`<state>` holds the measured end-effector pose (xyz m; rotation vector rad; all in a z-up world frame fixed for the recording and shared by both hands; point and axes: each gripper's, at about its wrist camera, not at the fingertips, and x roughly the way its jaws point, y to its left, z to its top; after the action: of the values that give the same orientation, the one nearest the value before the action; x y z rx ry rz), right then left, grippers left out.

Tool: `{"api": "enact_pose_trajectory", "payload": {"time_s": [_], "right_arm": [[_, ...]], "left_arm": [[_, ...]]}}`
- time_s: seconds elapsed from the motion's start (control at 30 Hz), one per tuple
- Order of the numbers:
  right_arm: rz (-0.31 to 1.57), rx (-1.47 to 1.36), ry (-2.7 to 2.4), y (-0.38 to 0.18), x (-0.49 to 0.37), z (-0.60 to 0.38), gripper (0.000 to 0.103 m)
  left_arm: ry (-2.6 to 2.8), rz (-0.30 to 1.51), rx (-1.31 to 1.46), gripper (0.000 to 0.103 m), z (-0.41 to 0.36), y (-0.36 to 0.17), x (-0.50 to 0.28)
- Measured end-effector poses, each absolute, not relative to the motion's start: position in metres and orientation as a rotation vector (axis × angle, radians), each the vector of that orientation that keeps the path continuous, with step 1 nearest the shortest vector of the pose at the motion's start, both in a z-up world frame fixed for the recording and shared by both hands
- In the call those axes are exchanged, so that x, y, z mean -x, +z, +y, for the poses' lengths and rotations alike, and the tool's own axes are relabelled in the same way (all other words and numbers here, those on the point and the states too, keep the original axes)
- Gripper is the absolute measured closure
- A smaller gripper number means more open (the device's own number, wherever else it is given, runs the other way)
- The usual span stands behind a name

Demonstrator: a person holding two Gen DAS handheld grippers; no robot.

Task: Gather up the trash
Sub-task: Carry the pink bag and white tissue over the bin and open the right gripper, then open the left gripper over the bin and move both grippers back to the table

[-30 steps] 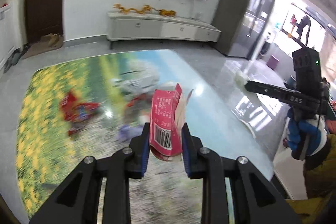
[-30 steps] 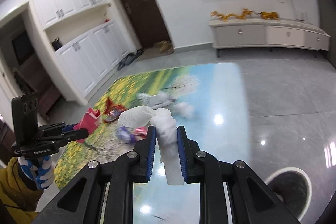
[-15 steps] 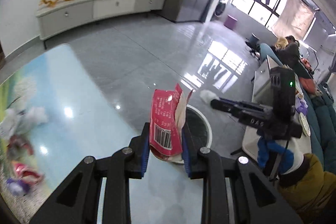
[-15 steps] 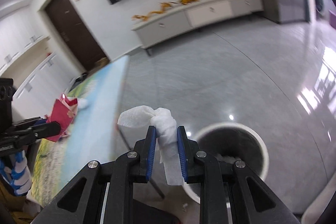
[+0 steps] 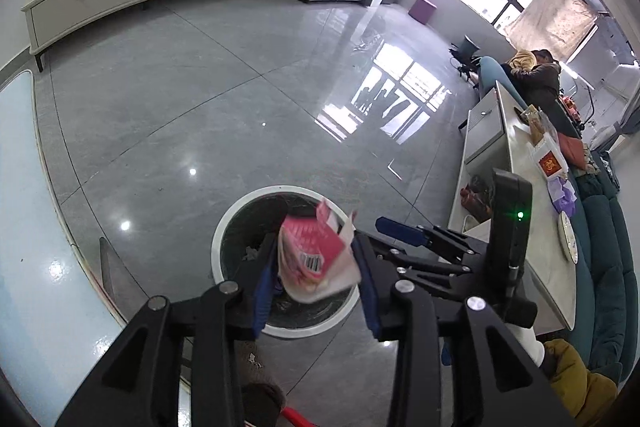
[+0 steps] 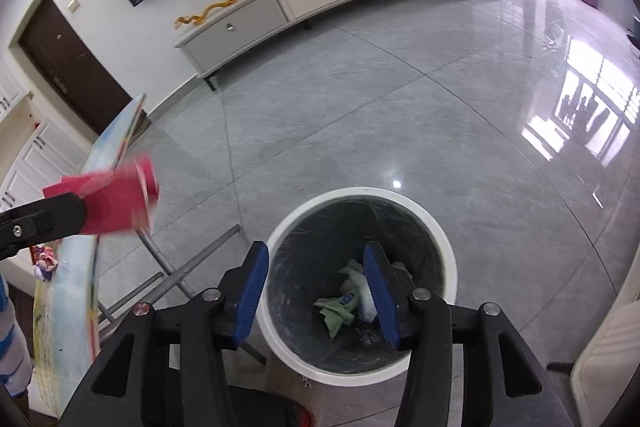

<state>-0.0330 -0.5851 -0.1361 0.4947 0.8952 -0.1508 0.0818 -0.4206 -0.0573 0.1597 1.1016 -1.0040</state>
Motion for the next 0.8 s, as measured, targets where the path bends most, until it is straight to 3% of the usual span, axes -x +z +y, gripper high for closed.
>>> {"api": "enact_pose_trajectory", "payload": {"time_s": [0.33, 0.43, 0.53, 0.8], "right_arm": [[0.84, -0.483, -0.234, -0.11, 0.047, -0.584, 0.023], [0.803, -0.468, -0.241, -0.09, 0.052, -0.58, 0.019], [0.75, -0.44, -0.247, -0.07, 0.056, -0.573, 0.004], [0.525, -0.343, -0.163, 0.02, 0.067, -0.52, 0.0]], "left_arm": [[-0.934, 1.014, -0.141, 0.067, -0.386, -0.042, -0.075], [-0.916, 0.984, -0.104, 0.067, -0.367, -0.032, -0.076], [-0.884, 0.909, -0.086, 0.067, -0.345, -0.015, -0.07], [-0.681, 0.68, -0.1, 0.067, -0.261, 0.038, -0.046]]}}
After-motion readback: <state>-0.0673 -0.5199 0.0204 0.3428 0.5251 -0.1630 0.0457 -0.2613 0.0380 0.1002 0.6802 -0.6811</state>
